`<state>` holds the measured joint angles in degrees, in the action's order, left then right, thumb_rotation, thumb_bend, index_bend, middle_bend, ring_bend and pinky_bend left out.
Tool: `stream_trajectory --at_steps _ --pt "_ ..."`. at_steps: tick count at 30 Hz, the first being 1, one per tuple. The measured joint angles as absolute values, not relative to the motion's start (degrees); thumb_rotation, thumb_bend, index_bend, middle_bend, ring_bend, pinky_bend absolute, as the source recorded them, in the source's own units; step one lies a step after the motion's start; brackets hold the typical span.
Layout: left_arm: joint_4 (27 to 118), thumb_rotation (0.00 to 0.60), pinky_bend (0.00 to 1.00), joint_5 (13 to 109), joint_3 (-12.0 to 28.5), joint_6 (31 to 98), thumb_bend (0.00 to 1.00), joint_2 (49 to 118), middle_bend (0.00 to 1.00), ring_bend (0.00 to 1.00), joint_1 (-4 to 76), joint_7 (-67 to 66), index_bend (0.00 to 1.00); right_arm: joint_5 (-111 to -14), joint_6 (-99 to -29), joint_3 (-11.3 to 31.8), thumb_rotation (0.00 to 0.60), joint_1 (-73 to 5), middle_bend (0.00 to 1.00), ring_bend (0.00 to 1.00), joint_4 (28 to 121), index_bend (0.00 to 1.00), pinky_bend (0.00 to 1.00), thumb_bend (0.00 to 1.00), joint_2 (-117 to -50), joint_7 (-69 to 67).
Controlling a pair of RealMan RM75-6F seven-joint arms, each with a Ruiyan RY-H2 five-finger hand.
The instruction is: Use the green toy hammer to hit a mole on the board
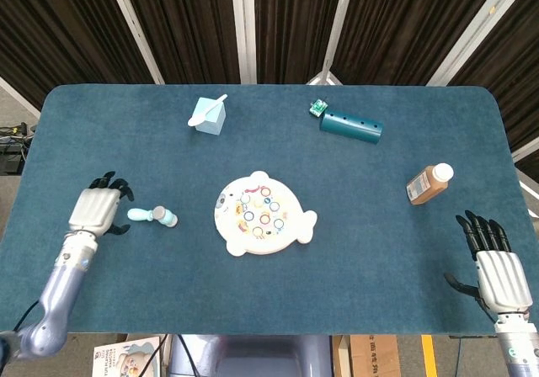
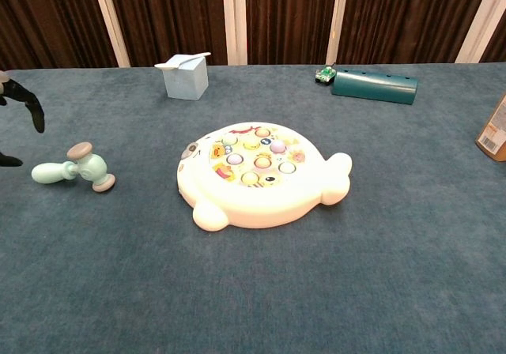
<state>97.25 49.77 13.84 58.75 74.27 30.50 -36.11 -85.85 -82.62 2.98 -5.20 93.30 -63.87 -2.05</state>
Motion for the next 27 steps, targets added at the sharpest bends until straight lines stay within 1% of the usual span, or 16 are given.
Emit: stream_trajectory --at_steps 3,11,17,27 --pt "96.0 0.600 0.15 46.7 14.1 57.9 0.37 76.1 0.22 0.06 32.9 -38.0 0.44 -85.7 -82.5 3.0 0.600 -5.2 0.00 0.00 93.3 0.00 0.00 0.19 -63.8 -2.4" --pt "93.1 0.600 0.15 41.4 12.9 56.8 0.39 79.8 0.23 0.06 36.9 -40.6 0.46 -85.5 -82.4 3.1 0.600 -5.3 0.00 0.00 93.4 0.00 0.00 0.19 -63.7 -3.0" --pt "92.2 0.600 0.15 40.1 11.8 56.9 0.43 80.8 0.23 0.06 38.4 -41.0 0.49 -85.4 -82.2 3.2 0.600 -5.3 0.00 0.00 93.5 0.00 0.00 0.19 -63.7 -3.1" --pt "91.9 0.600 0.15 39.6 10.7 57.1 0.46 81.6 0.24 0.06 39.7 -40.5 0.50 -85.3 -82.2 3.2 0.600 -5.3 0.00 0.00 93.6 0.00 0.00 0.19 -63.7 -3.2"
